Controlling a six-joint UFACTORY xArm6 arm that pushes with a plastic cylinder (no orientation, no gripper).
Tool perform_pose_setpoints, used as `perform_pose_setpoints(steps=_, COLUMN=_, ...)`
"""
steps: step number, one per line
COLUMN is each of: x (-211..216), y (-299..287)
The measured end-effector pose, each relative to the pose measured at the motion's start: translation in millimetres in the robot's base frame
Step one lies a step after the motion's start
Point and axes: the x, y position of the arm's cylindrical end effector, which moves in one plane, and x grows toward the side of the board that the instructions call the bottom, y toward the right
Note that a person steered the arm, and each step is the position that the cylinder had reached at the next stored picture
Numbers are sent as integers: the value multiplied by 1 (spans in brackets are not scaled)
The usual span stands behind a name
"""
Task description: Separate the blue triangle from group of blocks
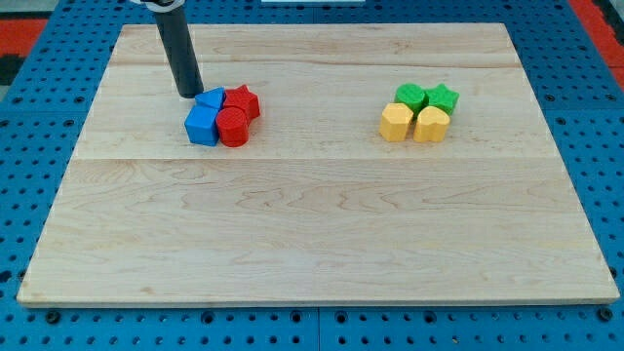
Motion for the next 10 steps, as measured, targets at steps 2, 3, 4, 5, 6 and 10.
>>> perform_pose_setpoints(steps=2, x=48, y=74)
perform_pose_setpoints(steps=3, x=90, y=128)
perform_pose_setpoints(steps=4, x=122, y=144)
perform_pose_setpoints(steps=5, x=132, y=166)
perform_pose_setpoints(steps=6, x=134, y=234)
perform_pose_setpoints(steps=10, x=103, y=218)
